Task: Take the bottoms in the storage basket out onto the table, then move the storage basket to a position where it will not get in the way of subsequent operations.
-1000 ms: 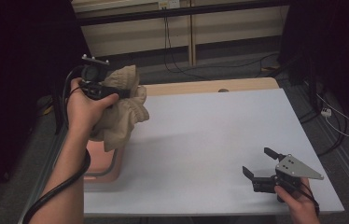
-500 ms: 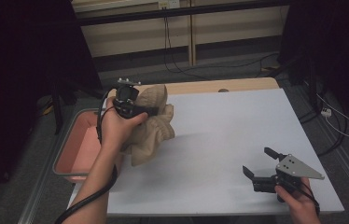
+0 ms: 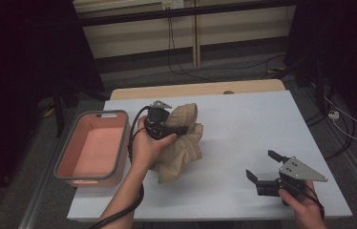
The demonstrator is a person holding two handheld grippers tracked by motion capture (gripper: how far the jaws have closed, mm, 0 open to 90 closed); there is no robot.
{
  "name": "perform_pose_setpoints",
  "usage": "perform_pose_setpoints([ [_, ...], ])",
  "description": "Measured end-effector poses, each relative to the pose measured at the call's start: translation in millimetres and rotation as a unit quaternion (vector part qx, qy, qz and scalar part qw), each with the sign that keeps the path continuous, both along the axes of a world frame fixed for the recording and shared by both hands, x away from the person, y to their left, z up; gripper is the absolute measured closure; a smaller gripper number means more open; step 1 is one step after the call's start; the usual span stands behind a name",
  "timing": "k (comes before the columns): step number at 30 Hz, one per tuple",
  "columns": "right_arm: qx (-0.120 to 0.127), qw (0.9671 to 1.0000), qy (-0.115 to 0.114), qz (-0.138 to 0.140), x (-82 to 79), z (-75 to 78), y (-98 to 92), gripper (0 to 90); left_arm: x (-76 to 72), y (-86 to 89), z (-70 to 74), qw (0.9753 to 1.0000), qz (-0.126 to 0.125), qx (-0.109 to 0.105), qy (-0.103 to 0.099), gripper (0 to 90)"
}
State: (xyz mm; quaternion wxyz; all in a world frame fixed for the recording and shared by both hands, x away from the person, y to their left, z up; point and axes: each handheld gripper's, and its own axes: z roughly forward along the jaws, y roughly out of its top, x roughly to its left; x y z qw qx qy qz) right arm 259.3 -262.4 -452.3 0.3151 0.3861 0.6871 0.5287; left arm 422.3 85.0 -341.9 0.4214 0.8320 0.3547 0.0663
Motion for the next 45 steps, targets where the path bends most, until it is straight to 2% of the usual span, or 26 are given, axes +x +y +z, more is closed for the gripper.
perform_pose_setpoints([
  [1,0.0,1.0,0.001,0.0,0.3,-0.2,0.3,1.0,-1.1,-4.9,-5.5,0.9999,-0.008,-0.01,0.002,59.5],
  [2,0.0,1.0,0.001,0.0,0.3,-0.2,0.3,1.0,-1.1,-4.9,-5.5,0.9999,-0.008,-0.01,0.002,56.7],
  [3,-0.001,1.0,0.001,0.001,0.5,-0.3,0.5,1.0,-0.8,-6.9,-8.9,0.9997,-0.007,-0.021,0.003,56.7],
  [4,0.001,1.0,0.001,0.001,0.7,-0.2,0.8,1.0,-0.1,-8.7,-12.7,0.9996,-0.006,-0.028,0.005,44.1],
  [5,0.001,1.0,0.001,0.001,0.8,-0.2,0.9,1.0,1.1,-10.4,-15.7,0.9997,-0.01,-0.02,0.003,36.3],
  [6,0.001,1.0,0.001,0.001,0.8,-0.2,0.9,1.0,1.5,-12.2,-18.4,0.9998,-0.013,-0.014,-0.004,36.3],
  [7,0.001,1.0,0.001,0.002,0.9,-0.1,0.9,1.0,1.7,-12.7,-20.5,0.9998,-0.016,-0.007,-0.01,30.2],
  [8,0.001,1.0,0.002,0.002,0.9,-0.1,0.9,1.0,1.2,-12.0,-22.1,0.9998,-0.015,-0.006,-0.014,27.6],
  [10,0.001,1.0,0.002,0.002,1.3,-0.2,1.0,1.0,-0.2,-8.2,-23.2,0.9995,-0.013,-0.024,-0.018,26.6],
  [13,-0.001,1.0,0.003,0.003,2.0,-0.6,1.0,1.0,-4.6,-2.6,-22.4,0.999,-0.017,-0.026,-0.031,19.5],
  [16,-0.002,1.0,0.003,0.002,1.6,-0.7,0.5,1.0,-10.4,1.8,-22.9,0.9989,-0.024,-0.025,-0.033,15.1],
  [19,-0.002,1.0,0.004,0.001,1.4,-0.8,0.0,1.0,-18.2,4.8,-22.2,0.9983,-0.031,-0.025,-0.043,13.4],
  [22,-0.002,1.0,0.002,0.0,1.2,0.1,-1.1,1.1,-27.6,6.9,-20.0,0.9974,-0.043,-0.036,-0.046,11.1],
  [29,-0.007,1.0,0.004,0.001,2.1,-0.8,0.0,1.0,-45.3,6.7,-16.2,0.9952,-0.067,-0.026,-0.066,10.1],
  [33,-0.008,1.0,0.003,0.003,2.2,-0.6,0.4,1.0,-54.0,1.7,-23.9,0.9939,-0.083,-0.028,-0.067,10.8],
  [37,-0.01,0.9999,0.005,0.003,3.1,-1.1,1.0,1.1,-61.9,-3.5,-38.1,0.9927,-0.101,-0.032,-0.057,12.0],
  [39,-0.01,0.9999,0.006,0.005,3.5,-1.6,1.4,1.1,-63.1,-7.6,-48.3,0.9925,-0.11,-0.019,-0.051,13.4],
  [41,-0.011,0.9999,0.008,0.005,3.7,-1.7,1.4,1.1,-64.6,-11.0,-57.3,0.9927,-0.107,-0.003,-0.056,15.6],
  [42,-0.013,0.9999,0.008,0.005,3.7,-1.6,1.2,1.1,-65.5,-12.1,-61.4,0.9924,-0.106,-0.004,-0.061,15.9],
  [43,-0.013,0.9999,0.007,0.005,3.4,-1.3,1.0,1.1,-66.9,-13.8,-65.2,0.9922,-0.111,-0.003,-0.056,15.9],
  [45,-0.012,0.9999,0.006,0.003,3.0,-0.9,0.7,1.1,-71.7,-17.5,-70.7,0.9906,-0.124,0.008,-0.058,16.0],
])
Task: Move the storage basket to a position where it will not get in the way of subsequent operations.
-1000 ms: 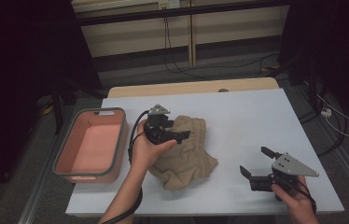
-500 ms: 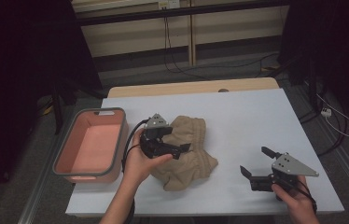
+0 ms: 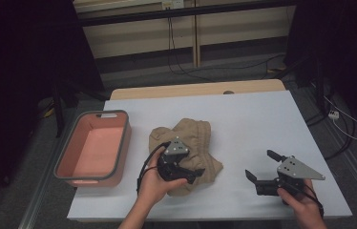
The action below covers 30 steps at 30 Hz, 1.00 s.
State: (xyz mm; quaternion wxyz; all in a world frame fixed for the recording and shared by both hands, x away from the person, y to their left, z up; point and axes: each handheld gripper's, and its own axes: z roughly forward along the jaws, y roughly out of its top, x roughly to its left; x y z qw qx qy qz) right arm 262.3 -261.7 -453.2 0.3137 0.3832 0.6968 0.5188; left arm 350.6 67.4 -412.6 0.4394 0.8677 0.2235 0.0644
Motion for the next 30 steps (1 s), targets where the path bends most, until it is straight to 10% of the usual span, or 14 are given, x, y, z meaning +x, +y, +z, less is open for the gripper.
perform_pose_setpoints([
  [4,-0.001,1.0,0.001,0.0,0.7,-0.1,-0.1,1.1,-10.8,-10.5,-16.1,0.9998,-0.016,0.015,0.001,11.0],
  [16,-0.003,1.0,0.002,0.008,0.5,-0.1,1.0,1.2,-13.7,-16.1,-49.4,0.9939,-0.04,0.058,-0.084,9.9],
  [27,-0.003,1.0,0.002,0.006,0.4,0.1,0.6,1.3,-13.4,-16.9,-48.0,0.9911,-0.033,0.085,-0.097,18.3],
  [30,-0.003,1.0,0.002,0.007,0.6,0.0,0.7,1.3,-11.7,-13.5,-37.6,0.9926,-0.02,0.086,-0.084,33.5],
])
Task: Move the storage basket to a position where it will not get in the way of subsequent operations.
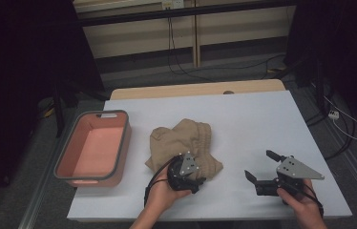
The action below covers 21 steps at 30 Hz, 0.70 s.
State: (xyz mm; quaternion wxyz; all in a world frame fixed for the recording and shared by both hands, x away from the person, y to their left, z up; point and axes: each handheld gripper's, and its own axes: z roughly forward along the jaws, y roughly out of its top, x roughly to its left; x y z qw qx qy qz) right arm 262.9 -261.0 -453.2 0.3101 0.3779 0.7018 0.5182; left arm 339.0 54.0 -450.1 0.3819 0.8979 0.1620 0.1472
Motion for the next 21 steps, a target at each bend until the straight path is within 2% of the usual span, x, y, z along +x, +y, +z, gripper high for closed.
perform_pose_setpoints([
  [2,0.0,1.0,0.0,0.0,0.4,-0.1,-0.5,1.3,2.0,4.7,7.6,0.9998,0.006,-0.018,0.011,42.6],
  [3,0.001,1.0,0.002,-0.001,0.6,-0.3,-0.6,1.3,2.4,7.4,12.5,0.9994,0.007,-0.026,0.023,50.4],
  [5,0.003,1.0,0.004,0.001,0.9,-0.5,-0.1,1.3,2.5,12.1,23.0,0.9989,0.008,-0.038,0.027,63.6],
  [6,0.0,1.0,0.004,0.001,0.8,-0.5,0.5,1.3,2.4,14.0,28.1,0.9979,0.011,-0.056,0.031,67.0],
  [9,-0.002,1.0,0.005,0.008,0.6,-0.7,4.7,1.3,3.5,24.5,44.8,0.9956,0.02,-0.087,0.027,73.0],
  [11,-0.004,0.9999,0.004,0.01,0.8,-0.8,5.8,1.3,5.4,33.9,54.6,0.9926,0.026,-0.115,0.028,73.6],
  [14,-0.007,0.9999,0.005,0.012,1.6,-0.9,7.9,1.3,9.2,49.6,67.1,0.9885,0.042,-0.143,0.021,75.0],
  [17,-0.005,0.9999,0.009,0.013,2.9,-1.5,9.5,1.3,14.1,65.7,73.0,0.9826,0.067,-0.172,0.016,75.7],
  [19,-0.007,0.9998,0.009,0.014,3.8,-1.6,11.1,1.3,18.0,76.8,74.9,0.9777,0.083,-0.192,0.018,75.8],
  [21,-0.01,0.9998,0.011,0.015,5.2,-1.7,13.2,1.3,21.7,87.0,75.8,0.9742,0.098,-0.202,0.015,76.0],
])
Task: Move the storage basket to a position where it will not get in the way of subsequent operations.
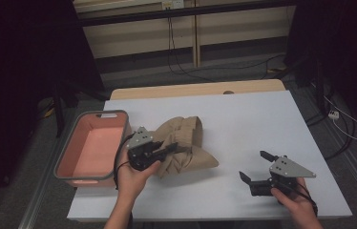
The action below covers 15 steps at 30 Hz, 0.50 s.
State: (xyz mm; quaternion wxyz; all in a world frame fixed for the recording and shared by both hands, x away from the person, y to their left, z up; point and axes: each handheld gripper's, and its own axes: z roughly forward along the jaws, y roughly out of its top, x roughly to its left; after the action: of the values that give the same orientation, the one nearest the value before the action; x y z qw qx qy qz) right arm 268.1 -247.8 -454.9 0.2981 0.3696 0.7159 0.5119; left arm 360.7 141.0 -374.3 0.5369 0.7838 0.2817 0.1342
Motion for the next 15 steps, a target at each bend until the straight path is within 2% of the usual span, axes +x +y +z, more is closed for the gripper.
perform_pose_setpoints([
  [2,-0.007,1.0,0.001,0.001,2.1,-0.1,2.8,1.3,3.7,10.0,-0.8,0.9997,0.019,-0.015,0.001,76.2],
  [9,-0.027,0.9996,0.008,0.004,12.1,0.7,13.6,1.3,15.3,32.4,-15.4,0.997,0.071,-0.029,0.013,77.6],
  [15,-0.027,0.9995,0.017,0.003,26.0,4.0,23.7,1.4,20.6,34.7,-29.3,0.9953,0.093,-0.016,0.023,78.5],
])
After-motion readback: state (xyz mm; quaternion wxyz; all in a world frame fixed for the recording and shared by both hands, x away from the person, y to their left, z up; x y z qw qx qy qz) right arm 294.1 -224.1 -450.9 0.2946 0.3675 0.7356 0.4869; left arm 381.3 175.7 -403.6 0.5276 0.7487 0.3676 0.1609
